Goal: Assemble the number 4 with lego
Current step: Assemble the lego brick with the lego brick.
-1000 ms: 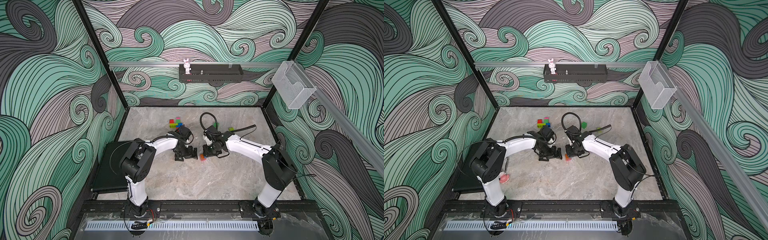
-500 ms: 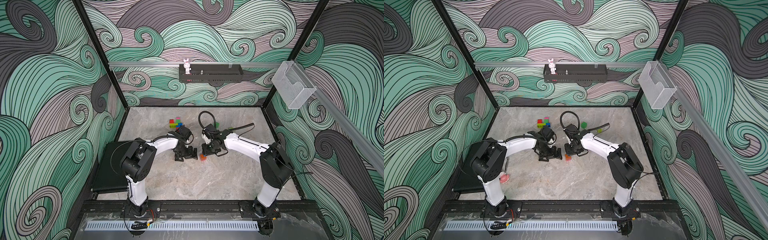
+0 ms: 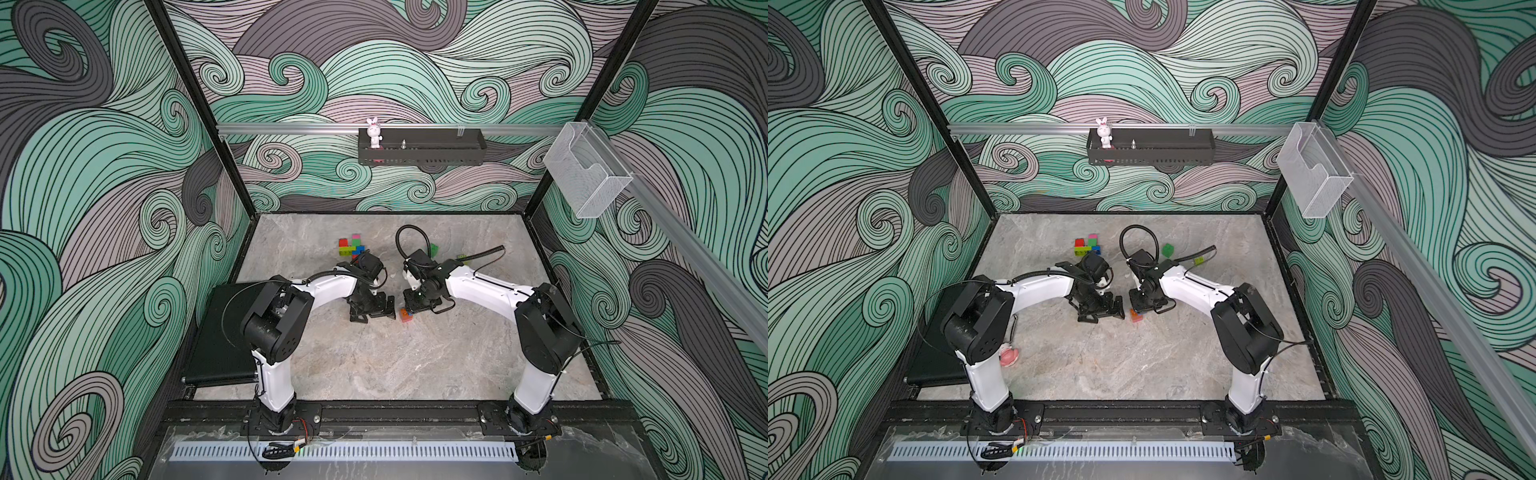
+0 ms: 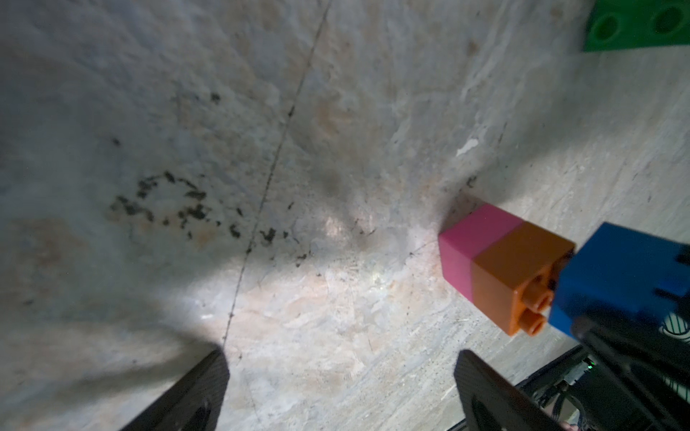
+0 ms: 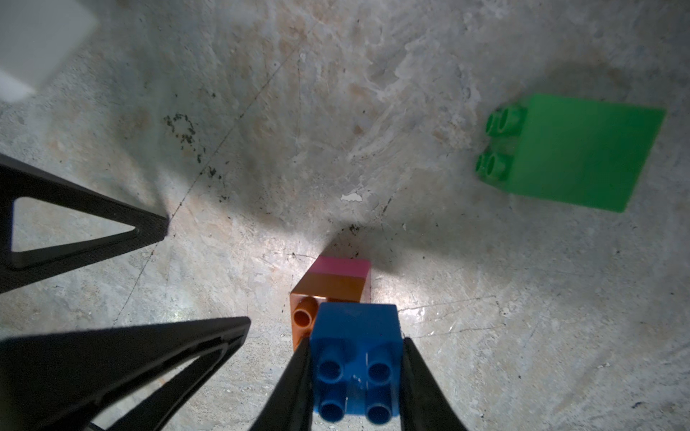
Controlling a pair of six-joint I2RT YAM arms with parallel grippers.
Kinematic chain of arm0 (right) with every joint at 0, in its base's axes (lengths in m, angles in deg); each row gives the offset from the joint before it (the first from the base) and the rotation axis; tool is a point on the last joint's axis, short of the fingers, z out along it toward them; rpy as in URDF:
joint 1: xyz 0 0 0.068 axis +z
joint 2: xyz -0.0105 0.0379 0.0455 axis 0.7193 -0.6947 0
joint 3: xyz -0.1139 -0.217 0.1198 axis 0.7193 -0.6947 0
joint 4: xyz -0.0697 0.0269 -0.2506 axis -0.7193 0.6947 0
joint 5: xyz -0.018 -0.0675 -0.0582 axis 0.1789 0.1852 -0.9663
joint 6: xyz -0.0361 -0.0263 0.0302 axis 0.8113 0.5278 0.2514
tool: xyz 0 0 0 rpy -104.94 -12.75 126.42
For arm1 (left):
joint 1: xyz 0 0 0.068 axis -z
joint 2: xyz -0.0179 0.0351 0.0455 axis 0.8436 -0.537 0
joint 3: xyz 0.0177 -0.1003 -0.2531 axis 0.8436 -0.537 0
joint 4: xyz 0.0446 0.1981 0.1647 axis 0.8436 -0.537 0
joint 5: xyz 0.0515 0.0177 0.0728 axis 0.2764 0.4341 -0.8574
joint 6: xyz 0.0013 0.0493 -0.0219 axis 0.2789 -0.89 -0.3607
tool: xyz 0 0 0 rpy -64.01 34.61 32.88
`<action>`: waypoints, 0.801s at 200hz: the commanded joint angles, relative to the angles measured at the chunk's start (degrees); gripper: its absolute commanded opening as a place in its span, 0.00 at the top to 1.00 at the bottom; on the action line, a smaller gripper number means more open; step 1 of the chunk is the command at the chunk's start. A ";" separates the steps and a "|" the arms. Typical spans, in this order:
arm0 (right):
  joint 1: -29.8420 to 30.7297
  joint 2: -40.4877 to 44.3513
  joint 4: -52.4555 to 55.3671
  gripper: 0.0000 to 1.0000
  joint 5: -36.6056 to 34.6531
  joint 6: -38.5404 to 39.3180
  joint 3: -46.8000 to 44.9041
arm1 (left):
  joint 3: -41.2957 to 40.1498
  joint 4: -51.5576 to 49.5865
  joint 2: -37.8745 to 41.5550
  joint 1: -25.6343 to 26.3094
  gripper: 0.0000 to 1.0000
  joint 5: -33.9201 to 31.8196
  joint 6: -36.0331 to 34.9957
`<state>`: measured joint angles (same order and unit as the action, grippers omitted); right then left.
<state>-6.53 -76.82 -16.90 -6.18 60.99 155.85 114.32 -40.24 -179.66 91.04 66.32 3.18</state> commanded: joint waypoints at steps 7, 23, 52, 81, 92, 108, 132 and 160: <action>1.17 -1.58 3.58 1.00 -3.57 -0.40 0.04 | 1.39 -1.08 -1.21 0.04 0.01 0.80 0.20; 1.65 -2.13 4.34 1.00 -4.71 -0.11 0.12 | 1.39 -0.99 -1.26 0.05 0.01 0.85 0.19; 2.70 -3.29 6.95 1.00 -9.58 1.00 0.86 | 1.23 -0.91 -1.06 0.06 0.02 0.87 0.20; 3.77 -5.55 9.72 1.00 -13.06 1.10 0.41 | 1.22 -0.75 -1.03 0.06 0.01 0.76 0.12; 4.03 -6.17 9.76 1.00 -13.13 0.46 -0.36 | 1.23 -0.82 -0.95 0.05 0.01 0.55 0.03; 4.56 -6.20 9.49 1.00 -11.86 -0.65 -0.74 | 1.08 -0.82 -0.77 -0.03 0.01 0.37 -0.04; 5.10 -4.18 8.06 1.00 -9.92 -2.82 -0.35 | 1.05 -0.91 -0.50 -0.03 0.01 0.19 -0.21; 5.32 -2.79 8.38 0.83 -10.10 -4.30 2.05 | 0.97 -0.83 0.28 -0.12 0.01 -0.08 -0.63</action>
<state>-1.99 -78.52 -13.66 -15.58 58.91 158.43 114.46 -40.22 -179.77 91.04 66.71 3.14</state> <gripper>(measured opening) 0.342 0.986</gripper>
